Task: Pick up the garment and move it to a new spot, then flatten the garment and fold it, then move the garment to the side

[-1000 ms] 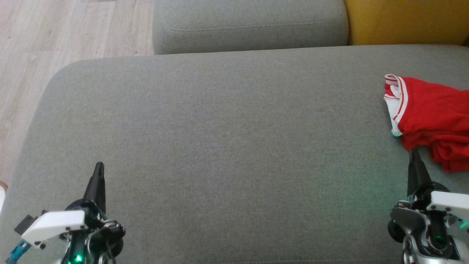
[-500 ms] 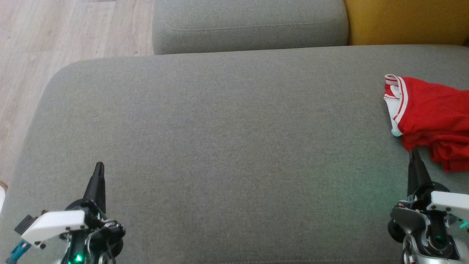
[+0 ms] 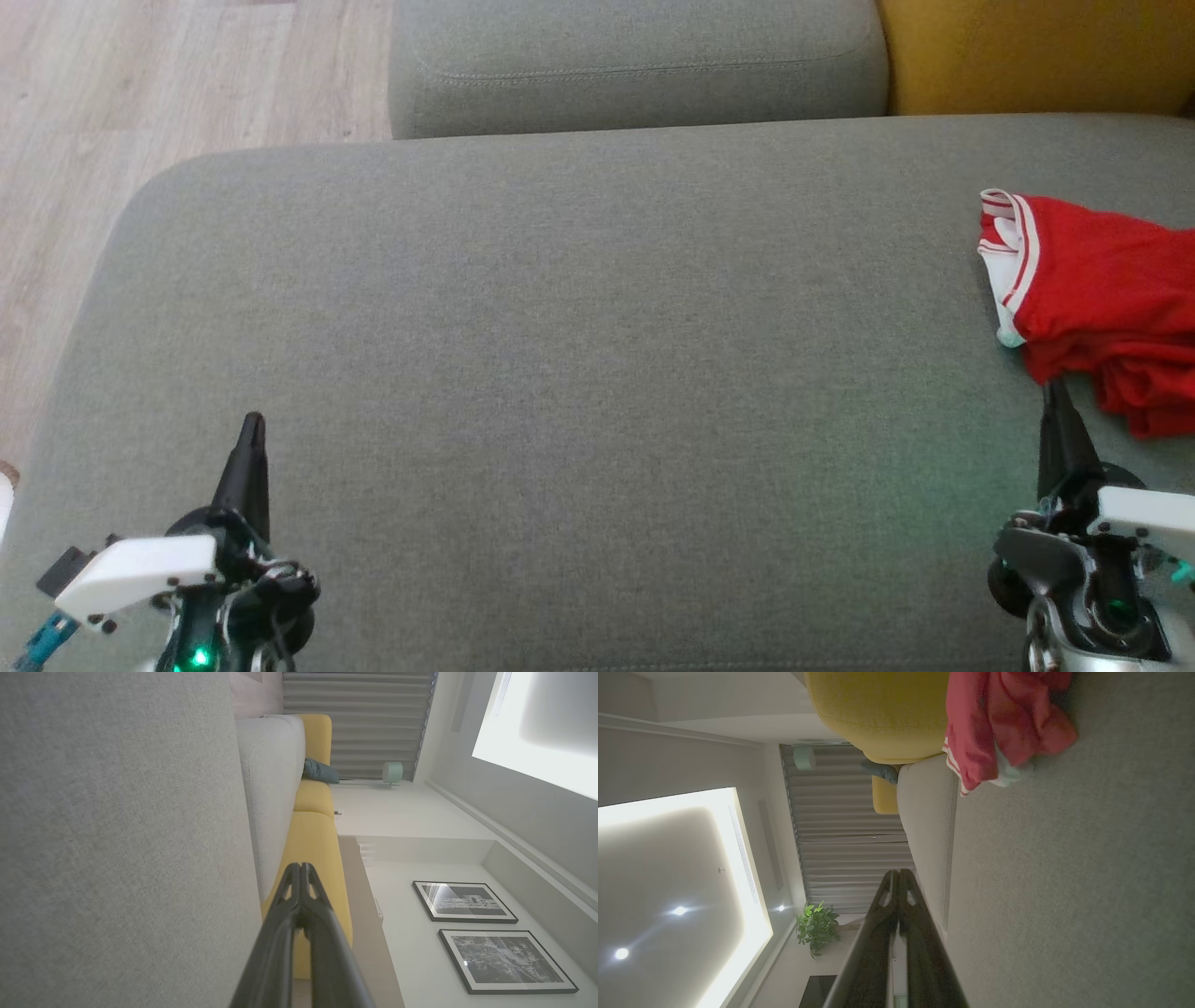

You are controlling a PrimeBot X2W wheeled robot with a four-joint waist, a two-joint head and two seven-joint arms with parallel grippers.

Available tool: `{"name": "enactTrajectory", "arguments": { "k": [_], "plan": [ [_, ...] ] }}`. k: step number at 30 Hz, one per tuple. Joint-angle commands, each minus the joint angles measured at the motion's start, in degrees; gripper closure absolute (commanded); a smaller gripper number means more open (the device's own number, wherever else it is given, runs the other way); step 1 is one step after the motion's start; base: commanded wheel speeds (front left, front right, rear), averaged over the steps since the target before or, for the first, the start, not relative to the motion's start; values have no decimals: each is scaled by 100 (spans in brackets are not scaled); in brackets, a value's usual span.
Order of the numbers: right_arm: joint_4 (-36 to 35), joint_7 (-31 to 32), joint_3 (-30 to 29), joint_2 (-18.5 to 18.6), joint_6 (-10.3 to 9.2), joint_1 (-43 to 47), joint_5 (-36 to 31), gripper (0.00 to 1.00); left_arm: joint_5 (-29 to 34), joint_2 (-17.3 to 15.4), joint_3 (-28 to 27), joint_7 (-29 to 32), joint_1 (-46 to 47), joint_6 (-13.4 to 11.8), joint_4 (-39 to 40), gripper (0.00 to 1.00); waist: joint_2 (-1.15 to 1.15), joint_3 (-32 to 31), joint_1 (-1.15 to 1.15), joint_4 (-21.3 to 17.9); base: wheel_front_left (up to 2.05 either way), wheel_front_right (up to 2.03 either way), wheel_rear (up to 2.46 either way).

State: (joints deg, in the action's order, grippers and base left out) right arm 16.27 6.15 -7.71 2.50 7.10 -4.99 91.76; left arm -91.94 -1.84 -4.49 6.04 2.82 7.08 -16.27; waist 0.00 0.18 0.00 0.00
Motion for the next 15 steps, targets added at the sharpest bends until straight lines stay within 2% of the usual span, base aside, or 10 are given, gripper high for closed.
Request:
{"name": "enactTrajectory", "arguments": {
  "k": [1,15],
  "plan": [
    [-224,34,119,38,39,-119,40,100,-24,-104,-202,44,337,41,221,100,0,0,0,0,0,0,0],
    [-224,34,119,38,39,-119,41,100,-24,-104,-202,44,337,41,221,100,0,0,0,0,0,0,0]
  ]
}}
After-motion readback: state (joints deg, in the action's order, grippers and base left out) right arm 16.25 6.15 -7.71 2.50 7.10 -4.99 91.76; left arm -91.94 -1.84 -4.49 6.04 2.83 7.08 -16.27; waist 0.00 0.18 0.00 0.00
